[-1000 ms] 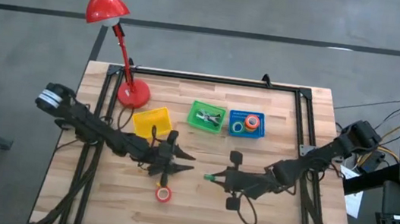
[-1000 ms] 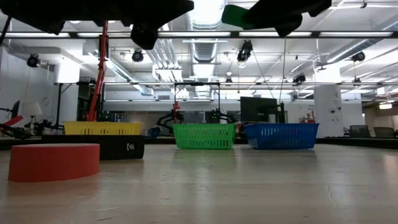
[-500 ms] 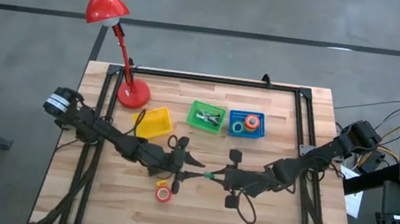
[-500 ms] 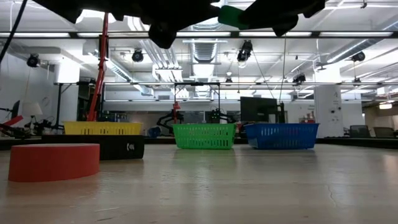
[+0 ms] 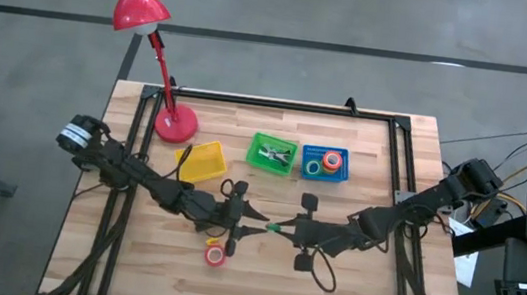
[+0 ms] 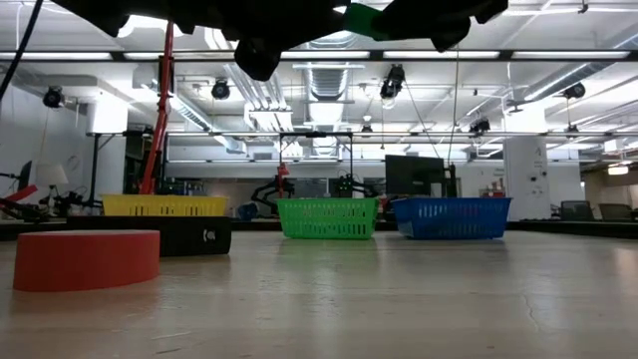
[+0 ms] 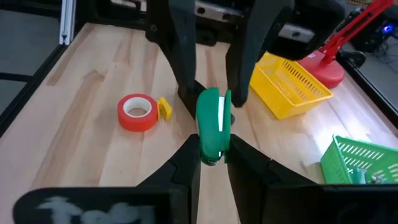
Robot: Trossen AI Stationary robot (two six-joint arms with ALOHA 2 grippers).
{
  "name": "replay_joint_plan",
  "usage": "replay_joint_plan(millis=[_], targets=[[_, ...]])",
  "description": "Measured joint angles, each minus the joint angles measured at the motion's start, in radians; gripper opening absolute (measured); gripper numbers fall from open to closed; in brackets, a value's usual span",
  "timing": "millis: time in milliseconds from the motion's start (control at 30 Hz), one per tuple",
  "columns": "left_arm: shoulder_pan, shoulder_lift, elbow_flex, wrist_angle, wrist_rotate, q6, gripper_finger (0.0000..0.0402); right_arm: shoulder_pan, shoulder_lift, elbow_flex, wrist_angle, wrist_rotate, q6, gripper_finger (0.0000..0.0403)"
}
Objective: Pick and place Stapler, Stapler remover, tape
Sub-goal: Put the small green stapler in the yellow basket
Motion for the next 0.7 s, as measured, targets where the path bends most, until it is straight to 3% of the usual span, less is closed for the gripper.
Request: replay_joint_plan(millis=[700], targets=[[0.004, 0.000, 0.000, 0.012, -0.008, -0.012, 0.0133, -0.008, 0.001, 0.010, 0.028, -0.002, -0.008, 0.0063]])
